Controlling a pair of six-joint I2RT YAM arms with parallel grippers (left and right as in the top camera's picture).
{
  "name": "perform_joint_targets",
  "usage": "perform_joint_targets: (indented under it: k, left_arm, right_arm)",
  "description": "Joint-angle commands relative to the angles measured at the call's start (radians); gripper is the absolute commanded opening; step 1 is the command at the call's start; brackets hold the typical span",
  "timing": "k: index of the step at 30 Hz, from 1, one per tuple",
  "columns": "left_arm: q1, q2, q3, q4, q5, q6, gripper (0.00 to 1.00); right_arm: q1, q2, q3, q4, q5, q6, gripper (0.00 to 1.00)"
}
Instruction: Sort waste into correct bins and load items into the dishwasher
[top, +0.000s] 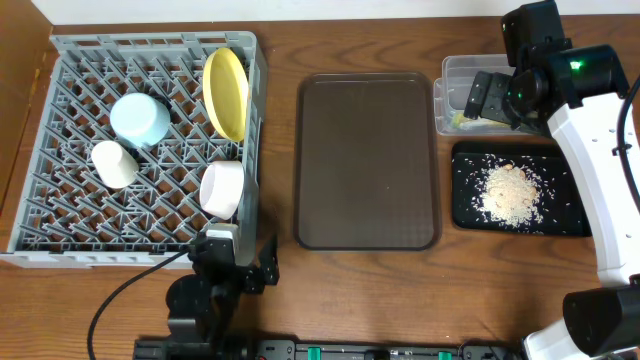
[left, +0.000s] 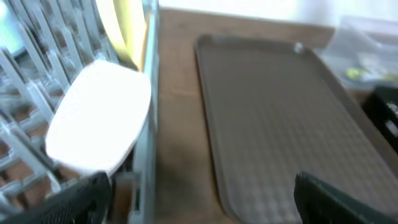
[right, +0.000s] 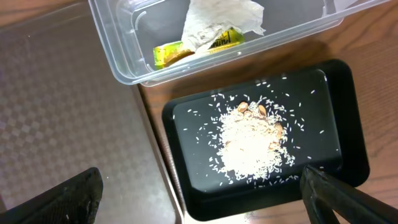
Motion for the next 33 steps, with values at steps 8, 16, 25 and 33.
perform_joint_targets:
  k: [8,16,25,33]
  left_arm:
    - [-0.002,-0.028,-0.243,0.467,-0.066,0.017,0.95]
    - [-0.002,-0.028,-0.275,0.502,-0.075,0.055,0.95]
    - [0.017,-0.028,-0.275,0.498,-0.114,0.054,0.95]
    - [0.019,-0.026,-0.275,0.498,-0.114,0.054,0.95]
  right_arm:
    - [-0.016,-0.010,0.004,0.000,0.010,0.007,0.99]
    - [-0.016,-0.010,0.004,0.000,0.010,0.007,0.99]
    - [-0.016,-0.010,0.004,0.000,0.010,0.007,0.99]
    - [-0.016,-0.010,0.004,0.000,0.010,0.008,0.99]
